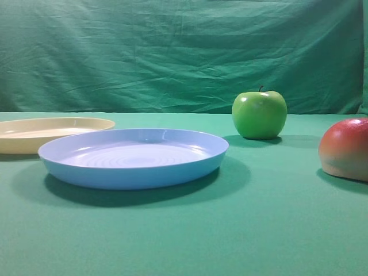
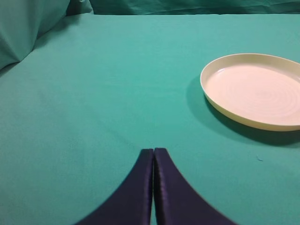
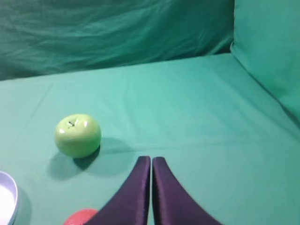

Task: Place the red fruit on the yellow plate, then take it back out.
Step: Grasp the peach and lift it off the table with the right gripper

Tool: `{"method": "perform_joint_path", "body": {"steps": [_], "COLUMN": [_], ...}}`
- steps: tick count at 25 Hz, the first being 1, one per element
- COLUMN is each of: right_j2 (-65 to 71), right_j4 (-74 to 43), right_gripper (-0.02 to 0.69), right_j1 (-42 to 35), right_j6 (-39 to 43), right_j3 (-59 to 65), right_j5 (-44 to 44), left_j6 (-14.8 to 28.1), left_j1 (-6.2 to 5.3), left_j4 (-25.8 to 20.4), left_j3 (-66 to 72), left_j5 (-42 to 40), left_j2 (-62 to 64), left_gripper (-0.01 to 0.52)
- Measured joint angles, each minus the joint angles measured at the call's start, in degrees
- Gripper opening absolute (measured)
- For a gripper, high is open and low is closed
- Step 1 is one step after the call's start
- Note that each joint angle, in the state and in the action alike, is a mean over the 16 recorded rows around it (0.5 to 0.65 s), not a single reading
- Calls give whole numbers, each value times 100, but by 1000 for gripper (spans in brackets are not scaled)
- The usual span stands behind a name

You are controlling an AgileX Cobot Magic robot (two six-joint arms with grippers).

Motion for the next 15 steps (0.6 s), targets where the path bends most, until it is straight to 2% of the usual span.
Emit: {"method": "perform_joint_path", "body": {"steps": [8, 12, 15], "right_j2": [1199, 1931, 2453], "right_j4": [82, 99, 99], "right_gripper": [0, 3, 34], "right_j1": [670, 985, 1178], "right_j6": [-455, -553, -617], "right_j3": [-613, -799, -867], "right_j5": [854, 1003, 926], "left_j6": [0, 0, 0], "left_j1": [0, 0, 0], "left_j4": [0, 0, 0], "left_j3": [0, 0, 0], "left_j5": [0, 0, 0], "left_j2": [0, 0, 0], "left_gripper": [0, 0, 0]}}
